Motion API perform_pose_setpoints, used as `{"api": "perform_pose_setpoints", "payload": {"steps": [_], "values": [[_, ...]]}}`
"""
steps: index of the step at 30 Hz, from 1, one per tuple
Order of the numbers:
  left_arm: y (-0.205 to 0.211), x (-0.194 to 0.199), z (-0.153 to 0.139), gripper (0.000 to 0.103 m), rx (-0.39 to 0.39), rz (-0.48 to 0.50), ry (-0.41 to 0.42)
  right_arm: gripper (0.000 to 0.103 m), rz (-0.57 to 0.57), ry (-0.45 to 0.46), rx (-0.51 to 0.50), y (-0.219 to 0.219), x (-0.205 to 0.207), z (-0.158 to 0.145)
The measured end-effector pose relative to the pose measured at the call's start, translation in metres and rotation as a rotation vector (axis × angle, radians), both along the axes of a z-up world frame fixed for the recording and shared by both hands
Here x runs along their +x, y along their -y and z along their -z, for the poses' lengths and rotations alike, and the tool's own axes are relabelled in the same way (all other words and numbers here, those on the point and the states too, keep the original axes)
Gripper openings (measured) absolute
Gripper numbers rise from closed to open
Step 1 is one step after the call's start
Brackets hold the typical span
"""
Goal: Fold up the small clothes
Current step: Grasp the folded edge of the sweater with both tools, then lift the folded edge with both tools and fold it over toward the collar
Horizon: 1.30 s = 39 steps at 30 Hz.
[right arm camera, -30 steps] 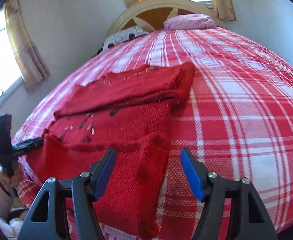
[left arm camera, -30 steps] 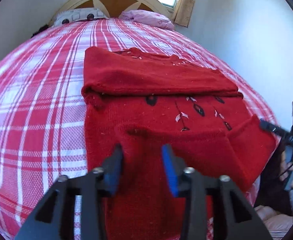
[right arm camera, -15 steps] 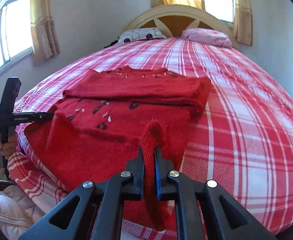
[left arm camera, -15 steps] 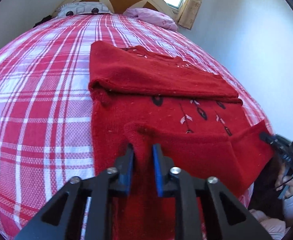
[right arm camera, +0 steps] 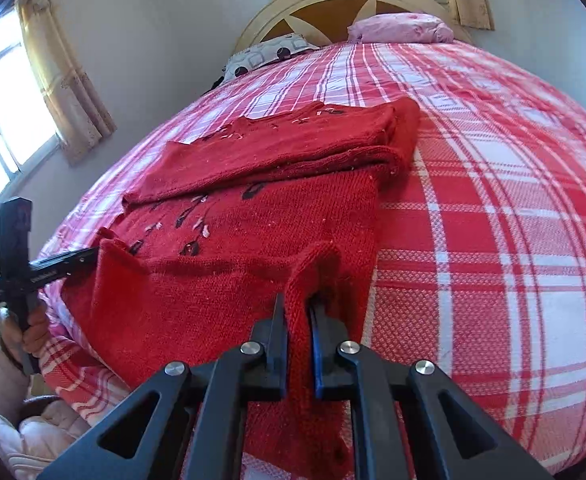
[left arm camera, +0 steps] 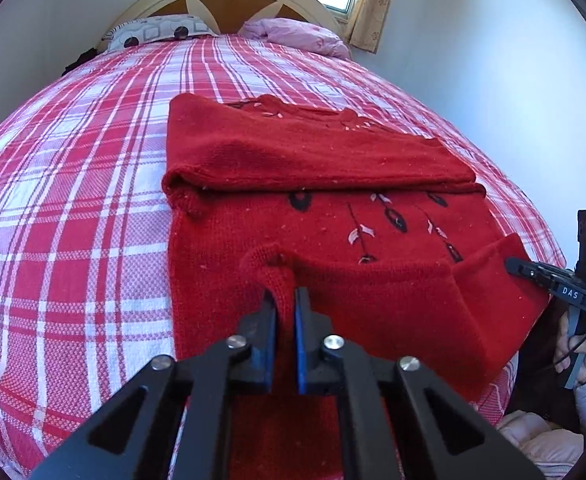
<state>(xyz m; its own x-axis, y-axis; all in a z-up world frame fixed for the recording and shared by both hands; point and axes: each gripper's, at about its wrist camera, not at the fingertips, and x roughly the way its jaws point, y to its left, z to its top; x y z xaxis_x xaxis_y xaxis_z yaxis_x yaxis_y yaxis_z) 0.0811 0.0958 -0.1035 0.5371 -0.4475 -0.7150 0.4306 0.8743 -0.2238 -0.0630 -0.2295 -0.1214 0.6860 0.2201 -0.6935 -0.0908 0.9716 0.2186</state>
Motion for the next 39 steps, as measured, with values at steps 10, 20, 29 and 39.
{"api": "perform_pose_setpoints", "payload": {"steps": [10, 20, 29, 39], "values": [[-0.026, -0.019, -0.044, 0.007, -0.118, -0.063, 0.103, 0.008, 0.017, 0.205, -0.062, -0.007, -0.027, -0.067], [-0.021, -0.011, -0.062, 0.007, -0.122, -0.083, 0.158, 0.008, 0.038, 0.311, -0.189, -0.021, -0.024, -0.09], [-0.024, 0.051, -0.073, 0.007, -0.148, -0.18, 0.128, 0.008, 0.049, 0.299, -0.183, -0.002, 0.038, -0.104], [0.0, 0.136, -0.094, 0.007, -0.104, -0.232, 0.141, 0.008, 0.075, 0.306, -0.282, 0.007, 0.147, -0.121]]}}
